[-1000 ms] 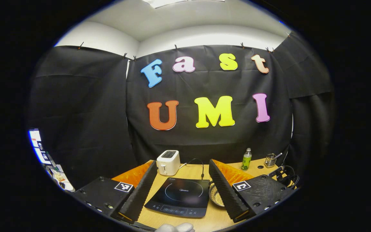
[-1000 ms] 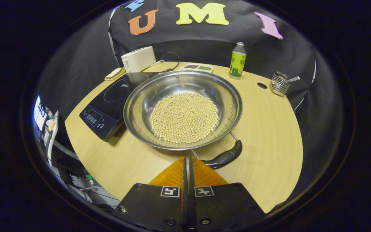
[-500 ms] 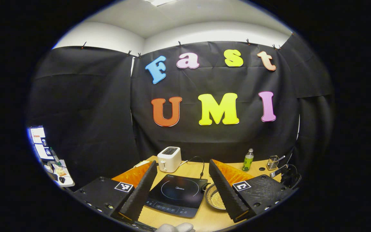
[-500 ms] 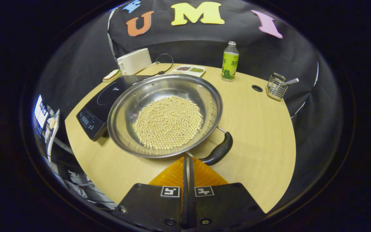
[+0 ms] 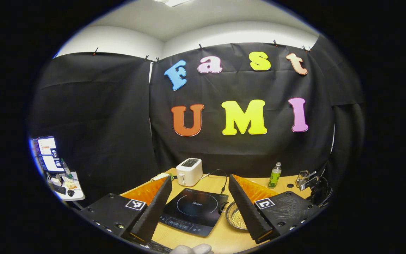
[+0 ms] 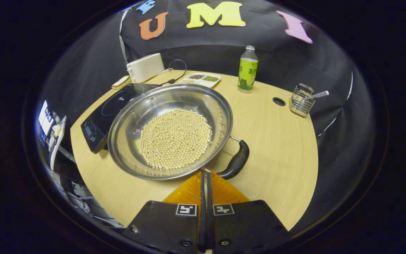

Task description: First push the handle of the pot to place it horizontally, then grasp the pot with both hands and set it on the induction cooktop.

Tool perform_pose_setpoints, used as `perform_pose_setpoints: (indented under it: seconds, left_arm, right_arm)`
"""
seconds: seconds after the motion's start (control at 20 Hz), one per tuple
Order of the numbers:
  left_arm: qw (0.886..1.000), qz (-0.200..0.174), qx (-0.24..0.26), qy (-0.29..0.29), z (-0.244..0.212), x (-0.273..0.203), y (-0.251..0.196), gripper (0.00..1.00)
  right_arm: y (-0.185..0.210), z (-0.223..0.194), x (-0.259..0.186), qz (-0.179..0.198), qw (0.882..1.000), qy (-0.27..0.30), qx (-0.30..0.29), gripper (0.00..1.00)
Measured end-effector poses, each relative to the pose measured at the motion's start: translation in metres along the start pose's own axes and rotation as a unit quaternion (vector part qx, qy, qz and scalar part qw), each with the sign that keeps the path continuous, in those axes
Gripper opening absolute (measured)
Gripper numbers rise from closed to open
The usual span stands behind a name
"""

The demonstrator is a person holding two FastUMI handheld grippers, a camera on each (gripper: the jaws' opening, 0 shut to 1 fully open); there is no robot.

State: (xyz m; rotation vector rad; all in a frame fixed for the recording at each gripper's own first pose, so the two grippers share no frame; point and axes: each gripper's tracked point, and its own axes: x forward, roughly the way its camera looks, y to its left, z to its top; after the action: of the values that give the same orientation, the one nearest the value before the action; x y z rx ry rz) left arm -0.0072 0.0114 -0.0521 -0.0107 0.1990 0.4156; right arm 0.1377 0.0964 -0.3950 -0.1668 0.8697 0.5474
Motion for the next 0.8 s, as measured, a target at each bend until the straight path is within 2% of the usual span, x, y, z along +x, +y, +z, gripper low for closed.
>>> perform_pose_setpoints:
  seconds: [0.1, 0.15, 0.25, 0.5, 0.65, 0.7, 0.8]
  left_arm:
    - [1.000, 0.005, 0.001, 0.001, -0.002, -0.003, -0.001, 0.96]
    - [1.000, 0.007, 0.002, 0.002, -0.004, -0.002, -0.002, 0.96]
    - [1.000, 0.011, 0.001, 0.004, -0.006, -0.001, -0.005, 0.96]
    - [1.000, 0.018, 0.005, 0.008, -0.010, 0.001, -0.008, 0.96]
    - [1.000, 0.016, 0.011, 0.009, -0.012, 0.003, -0.008, 0.96]
    - [1.000, 0.012, 0.012, 0.010, -0.013, 0.006, -0.008, 0.96]
    - [1.000, 0.002, 0.010, 0.009, -0.017, 0.009, -0.010, 0.96]
  right_arm:
    - [-0.008, 0.003, 0.002, -0.002, 1.000, -0.002, -0.002, 0.00]
    - [-0.012, 0.004, 0.002, -0.004, 1.000, -0.002, -0.003, 0.04]
    - [-0.021, 0.008, 0.005, -0.007, 1.000, -0.003, -0.004, 0.01]
    - [-0.032, 0.011, 0.010, -0.017, 1.000, -0.001, -0.003, 0.04]
    - [-0.034, 0.012, 0.003, -0.027, 1.000, -0.010, 0.006, 0.04]
    - [-0.034, 0.012, -0.001, -0.033, 0.999, -0.016, 0.008, 0.00]
    - [-0.034, 0.014, -0.010, -0.042, 0.999, -0.026, 0.008, 0.04]
